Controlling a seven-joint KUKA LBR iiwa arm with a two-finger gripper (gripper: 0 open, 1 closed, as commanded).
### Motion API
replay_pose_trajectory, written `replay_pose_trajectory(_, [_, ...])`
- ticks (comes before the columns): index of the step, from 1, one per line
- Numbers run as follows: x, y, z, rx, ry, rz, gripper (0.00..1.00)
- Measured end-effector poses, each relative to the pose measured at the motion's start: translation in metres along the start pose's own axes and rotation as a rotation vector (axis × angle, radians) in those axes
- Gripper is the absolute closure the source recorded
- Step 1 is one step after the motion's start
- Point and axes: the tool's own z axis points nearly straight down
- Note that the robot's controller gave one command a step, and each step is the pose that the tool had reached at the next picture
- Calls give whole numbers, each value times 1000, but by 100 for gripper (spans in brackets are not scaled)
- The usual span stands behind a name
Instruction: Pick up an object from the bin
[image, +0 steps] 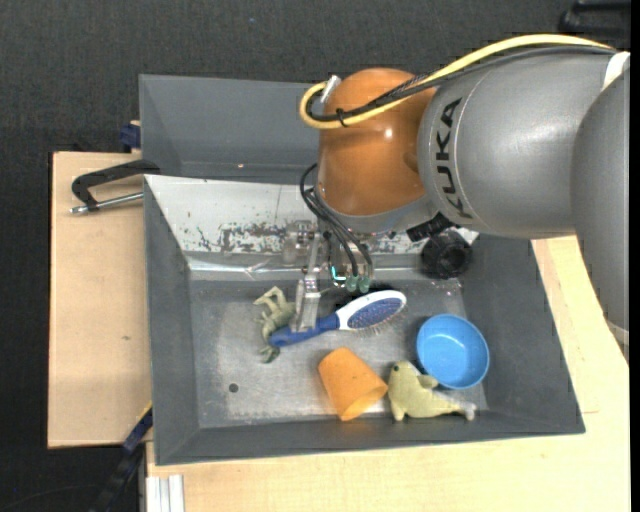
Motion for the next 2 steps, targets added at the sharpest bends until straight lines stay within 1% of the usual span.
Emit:
replay_pose_trajectory(1, [-4, -51, 112, 2, 0, -95, 0])
replay_pose_trajectory(2, [-6, -48, 107, 0, -8, -95, 100])
